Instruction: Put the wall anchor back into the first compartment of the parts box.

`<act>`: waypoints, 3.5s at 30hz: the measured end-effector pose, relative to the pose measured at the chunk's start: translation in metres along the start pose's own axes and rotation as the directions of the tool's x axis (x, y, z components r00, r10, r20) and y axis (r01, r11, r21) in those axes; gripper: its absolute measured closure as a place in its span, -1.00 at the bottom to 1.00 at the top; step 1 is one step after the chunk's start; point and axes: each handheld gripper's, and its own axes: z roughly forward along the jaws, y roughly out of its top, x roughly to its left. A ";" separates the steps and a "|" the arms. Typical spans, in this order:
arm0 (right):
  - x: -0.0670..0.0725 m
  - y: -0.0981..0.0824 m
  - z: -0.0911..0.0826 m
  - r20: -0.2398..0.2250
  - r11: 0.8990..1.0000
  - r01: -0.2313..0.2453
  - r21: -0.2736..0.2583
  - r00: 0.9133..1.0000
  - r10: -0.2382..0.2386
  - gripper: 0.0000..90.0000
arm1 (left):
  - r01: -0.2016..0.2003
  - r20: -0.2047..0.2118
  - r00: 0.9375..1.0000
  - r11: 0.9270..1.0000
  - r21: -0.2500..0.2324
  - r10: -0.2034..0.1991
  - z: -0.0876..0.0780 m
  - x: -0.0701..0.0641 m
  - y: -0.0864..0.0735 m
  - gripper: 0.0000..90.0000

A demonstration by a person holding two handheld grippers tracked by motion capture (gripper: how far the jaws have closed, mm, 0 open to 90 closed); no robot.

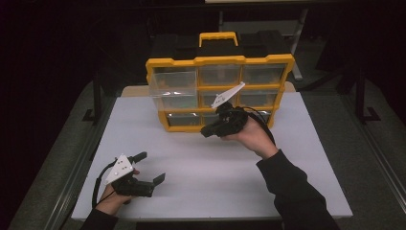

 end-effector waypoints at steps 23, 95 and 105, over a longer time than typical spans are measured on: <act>-0.004 0.038 -0.043 0.037 0.997 0.032 -0.063 0.999 -0.030 0.87 | 0.003 0.000 1.000 1.000 -0.008 -0.003 0.001 -0.001 0.000 -1.00; -0.009 0.138 -0.055 0.107 0.996 0.060 -0.069 0.993 -0.052 0.82 | 0.001 -0.003 1.000 1.000 -0.002 -0.001 -0.001 0.000 0.001 -1.00; -0.003 0.136 -0.063 0.072 0.990 0.096 -0.098 0.993 -0.090 0.99 | -0.008 -0.003 1.000 1.000 -0.011 0.008 0.000 0.001 0.001 -1.00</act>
